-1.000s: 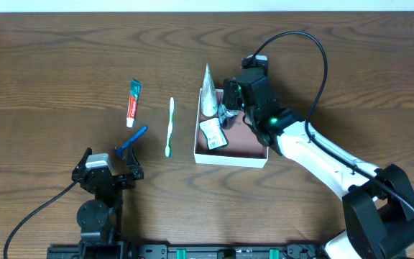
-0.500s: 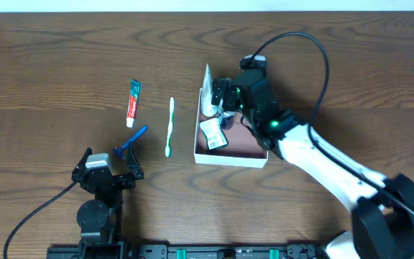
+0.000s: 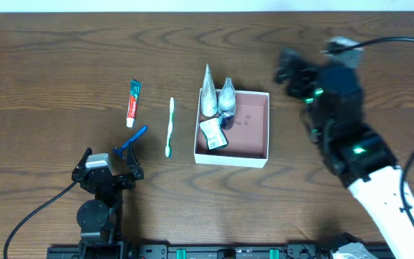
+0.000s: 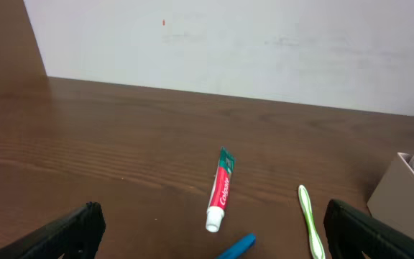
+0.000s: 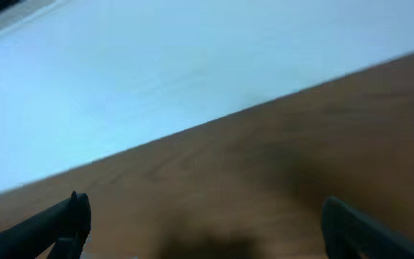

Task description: Pack container

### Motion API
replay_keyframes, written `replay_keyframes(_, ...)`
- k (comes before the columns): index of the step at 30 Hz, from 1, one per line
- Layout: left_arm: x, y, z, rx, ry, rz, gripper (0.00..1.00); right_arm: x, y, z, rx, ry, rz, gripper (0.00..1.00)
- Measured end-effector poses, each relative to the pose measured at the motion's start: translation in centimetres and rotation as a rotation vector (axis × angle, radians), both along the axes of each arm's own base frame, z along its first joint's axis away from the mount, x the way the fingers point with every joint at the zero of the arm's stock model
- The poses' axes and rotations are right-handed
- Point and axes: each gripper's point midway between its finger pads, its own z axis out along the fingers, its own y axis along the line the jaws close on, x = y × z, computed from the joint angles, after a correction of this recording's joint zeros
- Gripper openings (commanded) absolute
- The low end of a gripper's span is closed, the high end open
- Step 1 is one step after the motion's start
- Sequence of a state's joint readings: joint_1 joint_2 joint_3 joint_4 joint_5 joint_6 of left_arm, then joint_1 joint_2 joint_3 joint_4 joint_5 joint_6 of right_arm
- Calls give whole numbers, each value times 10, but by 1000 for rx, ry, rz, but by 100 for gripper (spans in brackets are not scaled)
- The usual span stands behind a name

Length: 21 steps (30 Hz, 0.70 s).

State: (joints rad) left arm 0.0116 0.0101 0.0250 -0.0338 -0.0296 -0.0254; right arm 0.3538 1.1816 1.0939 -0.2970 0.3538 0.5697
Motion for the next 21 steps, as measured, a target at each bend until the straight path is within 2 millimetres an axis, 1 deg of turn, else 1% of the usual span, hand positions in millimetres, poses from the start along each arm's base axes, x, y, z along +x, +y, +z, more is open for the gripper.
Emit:
replay_keyframes(1, 0, 0, 0, 0, 0, 0, 98, 1, -21, -4, -11, 19, -55, 99)
replay_keyframes(2, 0, 0, 0, 0, 0, 0, 98, 2, -37, -8, -20, 33, -100, 99)
replay_keyframes(3, 0, 0, 0, 0, 0, 0, 98, 3, -59, -12, -28, 52, -161, 99)
replay_keyframes(4, 0, 0, 0, 0, -1, 0, 98, 3, -71, -15, -32, 63, -194, 99)
replay_keyframes(6, 0, 0, 0, 0, -2, 0, 98, 1, -108, -22, -34, 92, -288, 99)
replay_keyframes(8, 0, 0, 0, 0, -1, 0, 98, -5, -144, -30, -15, 123, -374, 99)
replay_keyframes(11, 0, 0, 0, 0, -1, 0, 98, -17, -185, -43, 39, 173, -461, 99)
replay_keyframes(13, 0, 0, 0, 0, 0, 0, 98, -25, -201, -51, 80, 206, -488, 99)
replay_keyframes(15, 0, 0, 0, -5, -1, 0, 98, -34, -210, -60, 117, 243, -503, 99)
replay_keyframes(18, 0, -1, 0, -29, -2, 0, 98, -44, -213, -73, 150, 302, -505, 99)
replay_keyframes(21, -1, -4, -6, -47, 38, -19, 98, -49, -209, -81, 168, 344, -491, 99)
